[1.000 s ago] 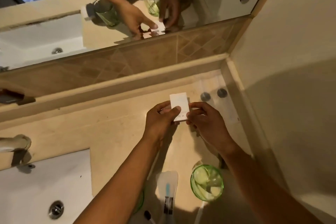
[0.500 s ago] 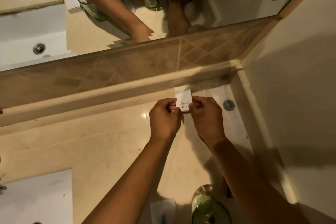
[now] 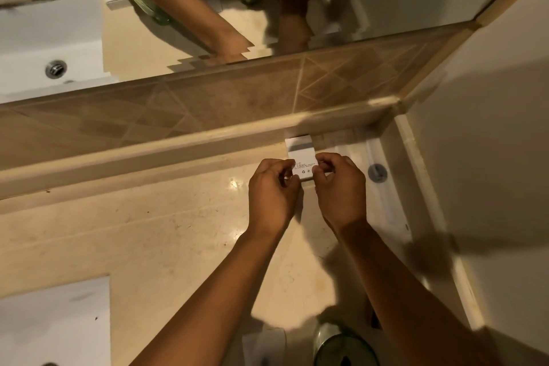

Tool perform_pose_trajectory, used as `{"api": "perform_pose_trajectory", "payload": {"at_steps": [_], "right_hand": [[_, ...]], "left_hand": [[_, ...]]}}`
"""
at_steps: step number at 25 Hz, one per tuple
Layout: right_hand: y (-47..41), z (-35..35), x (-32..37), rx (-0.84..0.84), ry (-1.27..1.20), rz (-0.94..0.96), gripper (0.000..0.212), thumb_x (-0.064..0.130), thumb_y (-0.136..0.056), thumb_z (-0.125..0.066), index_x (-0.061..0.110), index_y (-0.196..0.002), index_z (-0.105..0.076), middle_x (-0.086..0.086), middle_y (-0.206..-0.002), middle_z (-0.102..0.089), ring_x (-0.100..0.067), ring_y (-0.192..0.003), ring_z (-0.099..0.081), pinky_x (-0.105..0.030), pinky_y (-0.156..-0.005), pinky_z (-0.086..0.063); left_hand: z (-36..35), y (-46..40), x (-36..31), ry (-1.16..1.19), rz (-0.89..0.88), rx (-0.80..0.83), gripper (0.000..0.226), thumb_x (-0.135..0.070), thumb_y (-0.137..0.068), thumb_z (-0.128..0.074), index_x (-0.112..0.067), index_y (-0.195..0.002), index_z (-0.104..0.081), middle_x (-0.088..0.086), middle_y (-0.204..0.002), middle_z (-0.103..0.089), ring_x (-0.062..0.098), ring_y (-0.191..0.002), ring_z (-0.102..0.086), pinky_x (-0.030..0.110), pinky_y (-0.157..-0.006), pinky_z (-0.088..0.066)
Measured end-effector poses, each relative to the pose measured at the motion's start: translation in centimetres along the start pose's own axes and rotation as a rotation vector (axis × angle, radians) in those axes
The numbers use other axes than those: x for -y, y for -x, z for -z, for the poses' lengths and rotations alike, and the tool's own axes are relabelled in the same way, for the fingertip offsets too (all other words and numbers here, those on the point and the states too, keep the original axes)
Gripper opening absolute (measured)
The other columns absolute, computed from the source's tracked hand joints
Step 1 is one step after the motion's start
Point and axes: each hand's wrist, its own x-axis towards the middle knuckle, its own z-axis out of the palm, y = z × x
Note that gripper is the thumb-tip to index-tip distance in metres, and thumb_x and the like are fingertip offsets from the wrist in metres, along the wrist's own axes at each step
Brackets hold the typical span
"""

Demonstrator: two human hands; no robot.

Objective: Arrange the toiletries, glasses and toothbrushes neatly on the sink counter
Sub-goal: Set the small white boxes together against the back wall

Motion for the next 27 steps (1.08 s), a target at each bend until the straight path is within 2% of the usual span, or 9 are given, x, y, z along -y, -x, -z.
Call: {"api": "perform_pose_trajectory", "payload": {"at_steps": [2, 6, 9, 13, 18, 21, 22, 24, 27], "right_hand": [[-0.1, 0.2, 0.2, 0.022, -0.020, -0.014, 0.025, 0.021, -0.097, -0.063, 0.022, -0.121, -0.066, 0.000, -0.119, -0.066, -0.013, -0.106, -0.065, -0.038, -0.095, -0.058], [1.0, 2.0, 1.2, 0.097, -0.081, -0.031, 0.031, 0.032, -0.096, -0.063, 0.027, -0.126, -0.061, 0.003, -0.132, -0.058, -0.011, -0.114, -0.061, -0.030, -0.095, -0.056], [3.5, 3.6, 2.2, 0.147, -0.096, -0.010, 0.029, 0.031, -0.098, -0.061, 0.026, -0.126, -0.061, 0.002, -0.134, -0.058, -0.009, -0.110, -0.061, -0.025, -0.096, -0.052], [10.0, 5.0, 3.5, 0.227, -0.126, 0.037, 0.015, 0.025, -0.095, -0.062, 0.026, -0.109, -0.069, 0.008, -0.112, -0.069, -0.009, -0.094, -0.066, -0.033, -0.090, -0.058], [20.4, 5.0, 6.4, 0.409, -0.110, 0.212, 0.012, 0.016, -0.094, -0.064, 0.024, -0.095, -0.073, 0.014, -0.084, -0.070, -0.009, -0.073, -0.066, -0.016, -0.068, -0.049], [27.3, 3.5, 7.4, 0.595, -0.060, 0.332, 0.011, 0.016, -0.094, -0.065, 0.024, -0.092, -0.073, 0.013, -0.077, -0.071, -0.008, -0.069, -0.068, -0.015, -0.064, -0.051], [29.4, 2.6, 7.3, 0.659, -0.044, 0.358, 0.010, 0.017, -0.093, -0.065, 0.023, -0.092, -0.073, 0.012, -0.077, -0.071, -0.007, -0.069, -0.068, -0.015, -0.064, -0.051], [33.1, 0.6, 6.7, 0.820, 0.014, 0.391, 0.013, 0.019, -0.094, -0.064, 0.023, -0.099, -0.075, 0.011, -0.084, -0.072, -0.003, -0.075, -0.068, -0.015, -0.069, -0.051], [36.6, -2.3, 5.0, 1.003, 0.186, 0.399, 0.032, 0.019, -0.094, -0.062, 0.020, -0.126, -0.067, 0.007, -0.112, -0.071, -0.003, -0.090, -0.066, -0.021, -0.082, -0.054]], "left_hand": [[0.1, -0.1, 0.1, 0.015, 0.010, -0.003, 0.033, -0.006, -0.085, -0.071, -0.014, -0.118, -0.074, -0.001, -0.110, -0.069, 0.012, -0.094, -0.068, 0.031, -0.090, -0.057], [1.5, 1.5, -1.3, 0.138, 0.122, -0.040, 0.047, -0.012, -0.090, -0.069, -0.020, -0.135, -0.058, -0.003, -0.126, -0.063, 0.011, -0.098, -0.067, 0.027, -0.089, -0.058], [4.3, 4.8, -2.5, 0.231, 0.153, -0.084, 0.041, -0.015, -0.093, -0.064, -0.024, -0.132, -0.056, -0.003, -0.124, -0.063, 0.015, -0.099, -0.068, 0.037, -0.088, -0.061], [10.2, 10.8, -3.2, 0.240, 0.148, -0.153, 0.023, -0.011, -0.094, -0.061, -0.028, -0.110, -0.064, -0.007, -0.094, -0.071, 0.014, -0.084, -0.072, 0.041, -0.079, -0.061], [18.0, 18.7, -0.2, 0.237, 0.193, -0.290, 0.019, -0.017, -0.091, -0.055, -0.027, -0.100, -0.069, 0.005, -0.079, -0.070, 0.027, -0.069, -0.066, 0.040, -0.069, -0.056], [21.9, 24.1, 3.3, 0.226, 0.265, -0.407, 0.017, -0.015, -0.092, -0.057, -0.025, -0.097, -0.070, -0.002, -0.075, -0.068, 0.010, -0.063, -0.064, 0.025, -0.065, -0.052], [22.8, 26.0, 4.7, 0.200, 0.299, -0.433, 0.017, -0.012, -0.093, -0.057, -0.023, -0.097, -0.069, -0.007, -0.073, -0.067, 0.000, -0.062, -0.063, 0.016, -0.064, -0.047], [23.9, 29.6, 8.1, 0.090, 0.384, -0.409, 0.015, -0.011, -0.095, -0.057, -0.021, -0.100, -0.068, -0.013, -0.077, -0.067, -0.003, -0.071, -0.065, 0.009, -0.064, -0.043], [23.5, 33.1, 12.8, -0.093, 0.519, -0.245, 0.022, -0.015, -0.090, -0.063, -0.016, -0.112, -0.067, 0.003, -0.100, -0.067, 0.022, -0.094, -0.065, 0.026, -0.077, -0.047]]}}
